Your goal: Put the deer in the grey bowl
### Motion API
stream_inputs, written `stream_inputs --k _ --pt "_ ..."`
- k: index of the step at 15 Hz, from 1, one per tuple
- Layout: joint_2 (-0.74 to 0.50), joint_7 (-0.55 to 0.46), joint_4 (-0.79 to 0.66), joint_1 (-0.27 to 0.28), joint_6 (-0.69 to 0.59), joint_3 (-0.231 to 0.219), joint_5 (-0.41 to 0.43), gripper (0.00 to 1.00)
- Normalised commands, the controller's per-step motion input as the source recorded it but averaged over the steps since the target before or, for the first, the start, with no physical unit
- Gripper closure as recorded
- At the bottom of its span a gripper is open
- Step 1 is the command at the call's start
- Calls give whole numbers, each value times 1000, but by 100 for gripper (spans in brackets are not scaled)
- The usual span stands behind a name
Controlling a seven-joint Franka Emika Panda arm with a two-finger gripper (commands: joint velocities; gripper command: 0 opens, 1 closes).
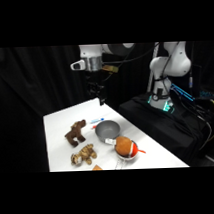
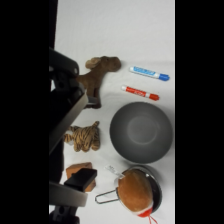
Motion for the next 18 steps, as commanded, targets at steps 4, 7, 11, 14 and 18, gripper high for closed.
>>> stream_inputs --k 4,7,11,14,18 --pt "158 -45 218 -37 -38 2 22 0" --pt "293 -117 449 -69 -46 -22 9 0" --pt "369 -183 537 -98 -24 -25 21 0" --pt "456 -257 522 -127 87 -14 84 0" --pt "470 -236 448 -135 171 14 134 0"
